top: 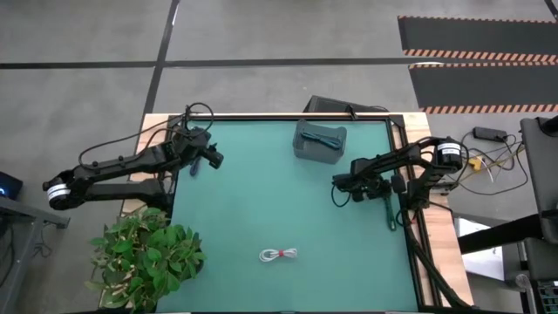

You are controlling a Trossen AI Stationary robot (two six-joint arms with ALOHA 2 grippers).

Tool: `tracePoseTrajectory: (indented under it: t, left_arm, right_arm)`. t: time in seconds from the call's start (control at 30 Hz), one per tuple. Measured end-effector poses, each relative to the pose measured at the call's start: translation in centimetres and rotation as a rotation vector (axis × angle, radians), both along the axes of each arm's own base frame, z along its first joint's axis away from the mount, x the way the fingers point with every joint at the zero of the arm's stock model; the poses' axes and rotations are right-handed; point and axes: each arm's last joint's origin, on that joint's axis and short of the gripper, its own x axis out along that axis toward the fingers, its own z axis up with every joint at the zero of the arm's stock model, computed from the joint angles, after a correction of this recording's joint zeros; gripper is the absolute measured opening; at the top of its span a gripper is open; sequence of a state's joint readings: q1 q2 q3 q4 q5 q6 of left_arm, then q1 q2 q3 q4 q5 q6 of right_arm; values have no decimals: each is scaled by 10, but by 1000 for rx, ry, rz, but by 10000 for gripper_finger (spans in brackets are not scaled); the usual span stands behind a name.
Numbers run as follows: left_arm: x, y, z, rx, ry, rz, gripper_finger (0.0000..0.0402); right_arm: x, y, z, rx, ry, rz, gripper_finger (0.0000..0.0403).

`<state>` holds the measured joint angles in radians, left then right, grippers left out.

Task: Pick and place USB-C Cables
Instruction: Put the green USB cable into the black bin

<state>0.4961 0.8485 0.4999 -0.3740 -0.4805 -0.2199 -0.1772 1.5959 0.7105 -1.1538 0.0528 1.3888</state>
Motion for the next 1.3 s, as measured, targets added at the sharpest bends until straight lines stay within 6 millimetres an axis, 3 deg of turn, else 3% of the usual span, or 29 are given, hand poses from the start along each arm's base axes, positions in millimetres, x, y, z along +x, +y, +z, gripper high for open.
tracePoseTrajectory:
  t: [0.13, 0.37, 0.6, 0.9, 1.13, 1.3]
  left_arm:
    - [0, 0, 0, 0, 0, 0, 155]
    - [0, 0, 0, 4, -8, 0, 155]
    - [3, 2, 4, 27, -49, 0, 155]
    - [3, 1, 3, 23, -46, 1, 155]
    - [1, 1, 5, 36, -35, -13, 155]
    - [-1, -1, 7, 35, -52, -16, 155]
  right_arm:
    - [0, 0, 0, 3, 0, 1, 19]
    - [2, 4, 12, 28, -26, 32, 23]
    - [11, 33, 43, -67, -178, 163, 20]
    - [10, 81, 83, -329, -453, 423, 19]
    - [15, 110, 118, -707, -877, 701, 19]
    - [26, 144, 127, -926, -1087, 926, 19]
